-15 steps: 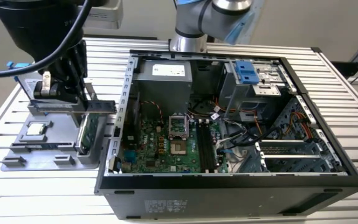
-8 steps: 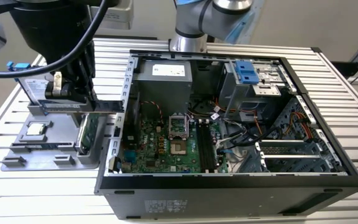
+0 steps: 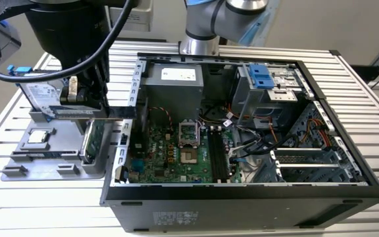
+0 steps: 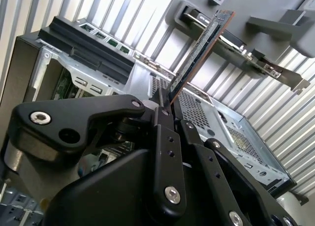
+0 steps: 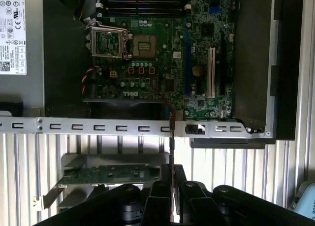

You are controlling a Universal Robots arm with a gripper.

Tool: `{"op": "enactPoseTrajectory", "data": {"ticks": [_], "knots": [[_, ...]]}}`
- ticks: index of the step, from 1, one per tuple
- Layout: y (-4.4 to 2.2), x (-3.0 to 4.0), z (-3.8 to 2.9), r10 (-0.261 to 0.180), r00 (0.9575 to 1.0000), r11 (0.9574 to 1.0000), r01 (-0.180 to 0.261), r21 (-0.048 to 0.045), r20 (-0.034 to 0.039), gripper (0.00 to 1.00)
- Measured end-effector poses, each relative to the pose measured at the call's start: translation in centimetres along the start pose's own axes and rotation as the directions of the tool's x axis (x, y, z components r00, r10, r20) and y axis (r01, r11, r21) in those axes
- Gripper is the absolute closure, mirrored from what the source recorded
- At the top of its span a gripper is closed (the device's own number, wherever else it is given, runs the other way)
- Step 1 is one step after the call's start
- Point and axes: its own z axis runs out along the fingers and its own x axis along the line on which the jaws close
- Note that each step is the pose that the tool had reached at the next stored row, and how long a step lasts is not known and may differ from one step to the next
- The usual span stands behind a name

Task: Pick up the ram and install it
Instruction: 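Pick up the ram and move it above insertion slot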

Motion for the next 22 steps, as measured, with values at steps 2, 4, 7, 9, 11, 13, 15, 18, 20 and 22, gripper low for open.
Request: {"op": "enactPoseTrajectory", "data": {"ticks": [2,4,7,9,11,13,15,18,20,22], "knots": [[0.31,0.00,0.00,0.000,1.0000,1.0000,0.000,0.0001,0.0000,1.00],[0.61,0.00,0.00,0.000,1.0000,1.0000,0.000,0.0000,0.0000,1.00],[1.02,0.01,0.01,0.000,1.0000,1.0000,0.000,0.0001,0.0001,1.00],[1.27,0.01,0.01,0.000,1.0000,1.0000,0.000,0.0000,0.0000,1.00],[1.51,0.01,0.01,0.000,1.0000,1.0000,0.000,0.0000,0.0000,1.00],[1.77,0.01,0.01,0.000,1.0000,1.0000,0.000,0.0000,0.0000,1.00],[2.01,0.01,0.01,0.000,1.0000,1.0000,0.000,0.0001,0.0001,1.00],[2.32,0.01,0.02,0.000,1.0000,1.0000,0.000,0.0000,0.0000,1.00],[2.59,0.02,0.02,0.000,1.0000,1.0000,0.000,0.0000,0.0000,1.00],[2.85,0.02,0.02,0.000,1.0000,1.0000,0.000,0.0000,0.0000,1.00]]}}
